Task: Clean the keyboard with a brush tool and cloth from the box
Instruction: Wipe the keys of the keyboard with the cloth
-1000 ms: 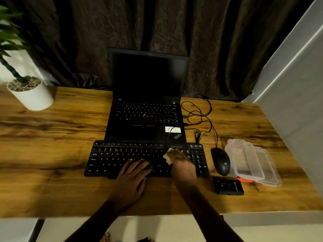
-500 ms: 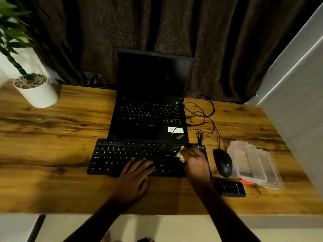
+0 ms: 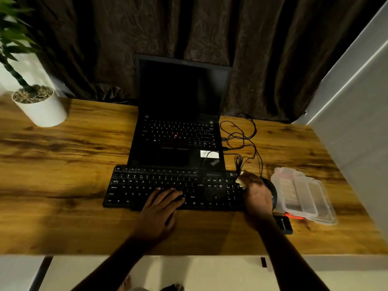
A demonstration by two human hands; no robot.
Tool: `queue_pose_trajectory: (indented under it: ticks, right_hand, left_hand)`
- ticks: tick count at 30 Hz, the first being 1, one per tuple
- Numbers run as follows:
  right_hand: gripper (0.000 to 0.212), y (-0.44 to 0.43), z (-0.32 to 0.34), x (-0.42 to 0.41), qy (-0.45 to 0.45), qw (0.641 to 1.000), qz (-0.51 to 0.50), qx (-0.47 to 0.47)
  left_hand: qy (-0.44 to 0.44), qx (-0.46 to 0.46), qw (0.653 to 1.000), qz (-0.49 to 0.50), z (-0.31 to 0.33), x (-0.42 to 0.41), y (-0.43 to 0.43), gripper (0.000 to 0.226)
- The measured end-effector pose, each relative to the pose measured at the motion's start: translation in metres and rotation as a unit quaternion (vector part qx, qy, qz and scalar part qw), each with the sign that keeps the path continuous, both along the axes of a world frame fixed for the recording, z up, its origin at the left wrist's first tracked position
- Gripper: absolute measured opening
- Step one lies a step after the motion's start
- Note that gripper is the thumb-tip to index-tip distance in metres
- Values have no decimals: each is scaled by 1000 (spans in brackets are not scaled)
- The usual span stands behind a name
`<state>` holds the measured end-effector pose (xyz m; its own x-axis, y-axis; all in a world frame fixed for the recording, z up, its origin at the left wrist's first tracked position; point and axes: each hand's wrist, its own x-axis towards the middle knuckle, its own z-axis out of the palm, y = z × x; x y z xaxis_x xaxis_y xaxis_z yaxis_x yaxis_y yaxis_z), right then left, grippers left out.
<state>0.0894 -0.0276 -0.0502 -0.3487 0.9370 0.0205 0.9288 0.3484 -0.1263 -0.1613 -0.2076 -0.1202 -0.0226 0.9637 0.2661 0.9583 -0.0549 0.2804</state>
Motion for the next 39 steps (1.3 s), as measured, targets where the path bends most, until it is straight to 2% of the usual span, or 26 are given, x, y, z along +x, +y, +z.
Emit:
queue_pose_trajectory:
  ticks: [2, 4, 9, 10, 11, 13, 16, 19, 20, 22, 24, 26, 27, 32, 35, 37, 39]
  right_hand:
    - [39, 0, 1, -3, 3, 997, -61, -53]
    - [31, -1, 3, -14, -18, 992, -76, -104]
    - [31, 0, -1, -13, -44, 992, -32, -113]
    - [29, 1, -1, -11, -21, 992, -25, -119]
    - [26, 3, 2, -9, -11, 992, -32, -124]
    - [25, 6, 6, -13, -44, 989, -62, -125]
    - [34, -5, 12, -32, -38, 989, -67, -126]
    - [64, -24, 6, -49, -24, 988, 113, -102]
    - [68, -24, 2, -48, -25, 985, 147, -85]
    - [67, -18, -3, -38, -36, 988, 125, -77]
    - [55, -19, -7, -24, -30, 995, 37, -85]
    - [36, -26, -11, -19, 27, 996, -49, -67]
    - [32, -31, -13, -21, 60, 994, -66, -57]
    - [60, -51, -15, -65, 115, 992, 38, -44]
    - [68, -49, -13, -60, 57, 992, 98, -48]
    - [68, -42, -10, -40, 25, 995, 78, -54]
    - [65, -35, -8, -23, 25, 999, 12, -45]
  left_hand:
    - [0, 2, 1000, -1, 0, 0, 0, 42]
    - [2, 0, 1000, -2, 1, -1, 0, 43]
    - [0, 8, 1000, -9, -2, -1, 1, 43]
    - [-4, 11, 1000, -9, -1, -1, 1, 43]
    - [-9, 13, 1000, -8, -1, 0, 0, 42]
    - [-12, 13, 1000, -6, 0, 1, -1, 42]
    - [-11, 20, 1000, -6, -1, 1, -1, 42]
    - [-12, 25, 1000, -9, 0, 0, 0, 42]
    - [-12, 26, 1000, -11, -1, 0, -1, 42]
    - [-10, 29, 999, -14, -2, 0, 0, 41]
    - [-11, 31, 999, -13, -2, 0, -1, 41]
    - [-14, 32, 999, -8, -3, 0, 0, 40]
    - [-13, 31, 999, -7, -4, 0, 0, 40]
    - [-10, 42, 999, -12, -5, 0, 0, 40]
    - [-7, 44, 999, -13, -4, 0, 0, 44]
    - [-6, 45, 999, -13, -5, 0, 0, 43]
    - [-9, 46, 999, -13, -6, 0, 0, 41]
